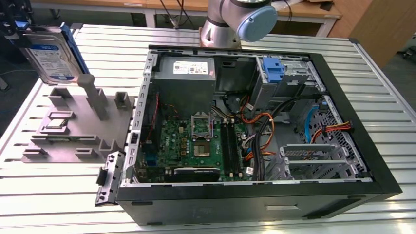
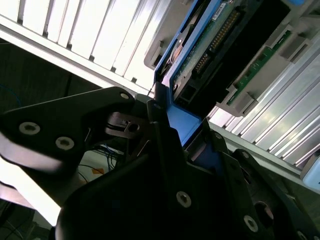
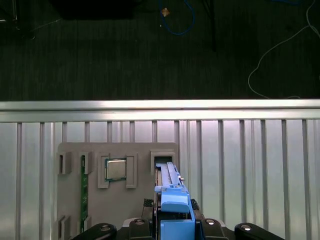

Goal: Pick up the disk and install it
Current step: 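Pick up the disk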

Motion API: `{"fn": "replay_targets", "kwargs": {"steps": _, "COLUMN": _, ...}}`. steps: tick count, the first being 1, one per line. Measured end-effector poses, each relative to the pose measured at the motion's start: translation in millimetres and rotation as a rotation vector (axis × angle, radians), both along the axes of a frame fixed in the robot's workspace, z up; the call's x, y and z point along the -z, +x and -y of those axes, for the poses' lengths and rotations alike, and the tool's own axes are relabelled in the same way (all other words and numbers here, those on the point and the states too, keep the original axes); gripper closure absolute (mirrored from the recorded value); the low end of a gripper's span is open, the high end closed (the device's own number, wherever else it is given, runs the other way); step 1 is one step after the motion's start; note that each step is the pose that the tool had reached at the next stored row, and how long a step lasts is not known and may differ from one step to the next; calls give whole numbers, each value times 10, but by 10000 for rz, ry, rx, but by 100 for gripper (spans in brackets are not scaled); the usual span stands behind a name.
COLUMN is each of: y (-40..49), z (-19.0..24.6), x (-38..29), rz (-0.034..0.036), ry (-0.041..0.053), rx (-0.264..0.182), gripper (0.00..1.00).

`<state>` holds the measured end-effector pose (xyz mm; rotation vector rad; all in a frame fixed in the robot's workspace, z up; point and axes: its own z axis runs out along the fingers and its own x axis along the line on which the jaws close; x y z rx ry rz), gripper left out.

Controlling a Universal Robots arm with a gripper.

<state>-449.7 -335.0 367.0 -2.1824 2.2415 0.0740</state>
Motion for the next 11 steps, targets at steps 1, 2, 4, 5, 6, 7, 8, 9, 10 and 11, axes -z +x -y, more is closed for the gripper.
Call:
{"fn": "replay_targets", "kwargs": {"steps": 1, "y": 0, "z": 0, "x": -5, "rz": 1, "ry": 0, "rx": 0, "gripper": 63}}
{"fn": "replay_targets", "kwargs": {"steps": 2, "y": 0, "z": 0, "x": -10, "rz": 0, "ry": 0, "rx": 0, "gripper": 63}}
{"fn": "replay_targets", "kwargs": {"steps": 4, "y": 0, "z": 0, "x": -18, "rz": 0, "ry": 0, "rx": 0, "gripper": 63}}
{"fn": "replay_targets", "kwargs": {"steps": 5, "y": 0, "z": 0, "x": -23, "rz": 0, "ry": 0, "rx": 0, "gripper": 63}}
{"fn": "replay_targets", "kwargs": {"steps": 6, "y": 0, "z": 0, "x": -27, "rz": 0, "ry": 0, "rx": 0, "gripper": 63}}
{"fn": "replay_targets", "kwargs": {"steps": 7, "y": 0, "z": 0, "x": -30, "rz": 0, "ry": 0, "rx": 0, "gripper": 63}}
{"fn": "replay_targets", "kwargs": {"steps": 8, "y": 0, "z": 0, "x": -34, "rz": 0, "ry": 0, "rx": 0, "gripper": 63}}
{"fn": "replay_targets", "kwargs": {"steps": 9, "y": 0, "z": 0, "x": -37, "rz": 1, "ry": 0, "rx": 1, "gripper": 63}}
{"fn": "replay_targets", "kwargs": {"steps": 10, "y": 0, "z": 0, "x": -41, "rz": 1, "ry": 0, "rx": 0, "gripper": 63}}
{"fn": "replay_targets", "kwargs": {"steps": 11, "y": 0, "z": 0, "x": -46, "rz": 0, "ry": 0, "rx": 0, "gripper": 63}}
